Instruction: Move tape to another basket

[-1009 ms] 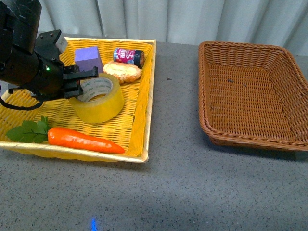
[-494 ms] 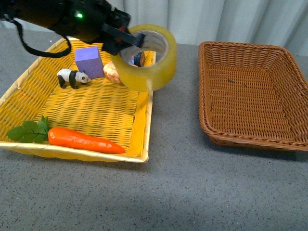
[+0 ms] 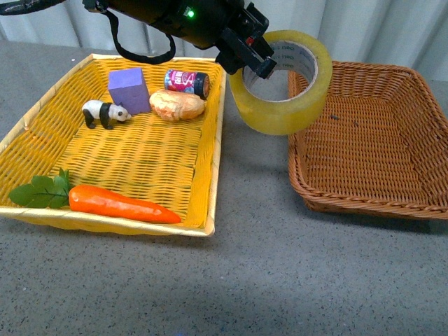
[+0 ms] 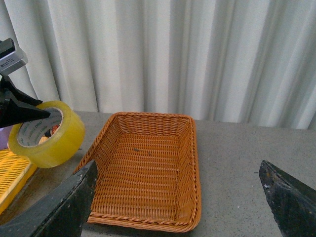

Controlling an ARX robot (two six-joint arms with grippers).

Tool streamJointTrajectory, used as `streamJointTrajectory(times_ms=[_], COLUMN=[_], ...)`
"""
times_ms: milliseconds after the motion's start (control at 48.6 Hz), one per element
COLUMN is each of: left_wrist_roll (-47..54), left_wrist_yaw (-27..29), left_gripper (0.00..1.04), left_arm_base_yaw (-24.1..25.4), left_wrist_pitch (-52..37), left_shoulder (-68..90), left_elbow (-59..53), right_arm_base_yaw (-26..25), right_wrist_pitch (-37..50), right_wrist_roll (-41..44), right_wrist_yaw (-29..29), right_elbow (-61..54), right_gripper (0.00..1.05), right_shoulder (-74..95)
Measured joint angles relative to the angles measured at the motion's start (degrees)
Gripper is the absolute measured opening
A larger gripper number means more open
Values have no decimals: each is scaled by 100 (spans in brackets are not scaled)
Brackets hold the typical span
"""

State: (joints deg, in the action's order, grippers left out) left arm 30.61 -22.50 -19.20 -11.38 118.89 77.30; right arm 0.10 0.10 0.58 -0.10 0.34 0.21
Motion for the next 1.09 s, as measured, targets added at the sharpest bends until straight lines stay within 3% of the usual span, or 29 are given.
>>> streamJointTrajectory(times_ms=[309, 391, 515, 741, 885, 1091], left_wrist_roll=[85, 85, 87, 87, 87, 87], left_wrist_yaw=[42, 52, 52, 57, 55, 57], left_gripper=[17, 17, 17, 17, 17, 17], left_arm_base_yaw=[-68, -66, -66, -66, -68, -68], left_wrist_pitch=[-98, -98, -98, -98, -98, -98], left_shoulder=[0, 0, 0, 0, 0, 0], left_elbow=[0, 0, 0, 0, 0, 0], right_arm_base_yaw=[-44, -339, -546, -138, 203, 575], right_wrist_pitch=[-46, -787, -544, 1115, 1060, 688], right_wrist_roll=[31, 319, 264, -164, -533, -866], right_wrist_yaw=[-107, -1145, -1718, -1718, -1580, -1532], right_elbow=[7, 297, 507, 1670, 2846, 4033], right_gripper=[96, 96, 96, 96, 96, 96], right_shoulder=[24, 507, 1364, 4369, 6489, 8052])
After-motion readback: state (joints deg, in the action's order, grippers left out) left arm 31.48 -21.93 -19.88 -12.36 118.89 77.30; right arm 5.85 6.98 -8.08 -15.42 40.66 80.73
